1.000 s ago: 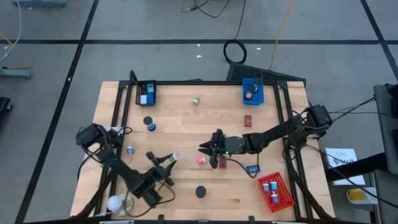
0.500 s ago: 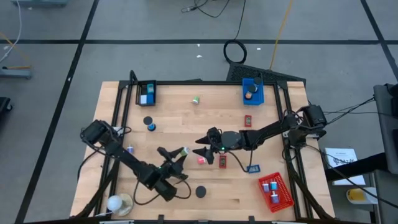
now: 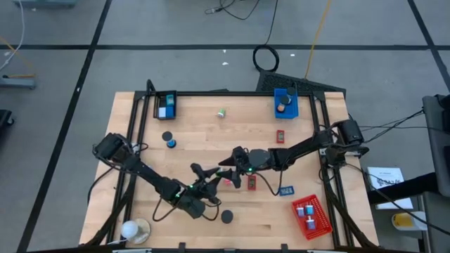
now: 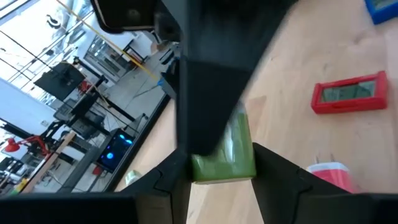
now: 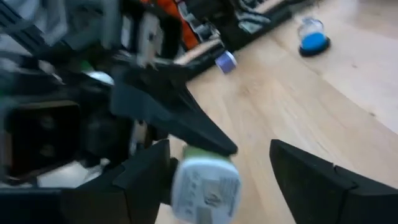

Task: Pick & Place Office items
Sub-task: Put the bottom green charger adapter into the red basket

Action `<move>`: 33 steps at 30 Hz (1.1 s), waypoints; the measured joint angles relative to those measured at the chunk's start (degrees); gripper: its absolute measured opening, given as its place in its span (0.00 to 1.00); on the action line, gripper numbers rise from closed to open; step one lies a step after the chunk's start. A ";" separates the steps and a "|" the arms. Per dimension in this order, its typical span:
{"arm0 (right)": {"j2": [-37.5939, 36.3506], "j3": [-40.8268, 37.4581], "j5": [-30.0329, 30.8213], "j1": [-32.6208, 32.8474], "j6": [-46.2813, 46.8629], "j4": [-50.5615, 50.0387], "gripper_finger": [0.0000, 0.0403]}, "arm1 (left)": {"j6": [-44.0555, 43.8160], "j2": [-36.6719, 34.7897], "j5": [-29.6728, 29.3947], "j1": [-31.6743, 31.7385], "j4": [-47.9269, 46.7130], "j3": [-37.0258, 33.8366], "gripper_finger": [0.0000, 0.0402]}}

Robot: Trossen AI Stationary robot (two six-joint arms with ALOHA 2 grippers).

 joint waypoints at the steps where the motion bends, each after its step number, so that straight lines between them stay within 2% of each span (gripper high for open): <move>1: 0.16 -0.06 -0.03 0.00 -0.06 -0.04 0.64 | 0.35 0.00 0.10 0.19 0.21 0.00 0.35; 14: 0.12 -0.11 -1.71 0.11 0.57 1.67 0.33 | 3.47 0.02 0.16 0.99 3.86 0.00 0.36; 19: 0.12 -0.11 -1.78 0.11 -0.43 0.99 0.33 | 1.75 -0.06 0.58 0.99 3.94 0.00 0.41; 25: 0.11 -0.10 -3.20 0.11 -2.77 0.57 0.33 | -0.40 -2.84 1.38 0.61 2.99 0.00 0.62; 29: -1.49 -0.06 -2.75 0.04 -4.59 -3.55 0.33 | -3.21 -5.87 2.61 -0.14 -3.06 0.00 0.72; 33: -5.00 -0.15 0.21 0.00 -7.61 -10.71 0.33 | -10.85 -9.40 1.95 -0.81 -13.85 0.04 0.73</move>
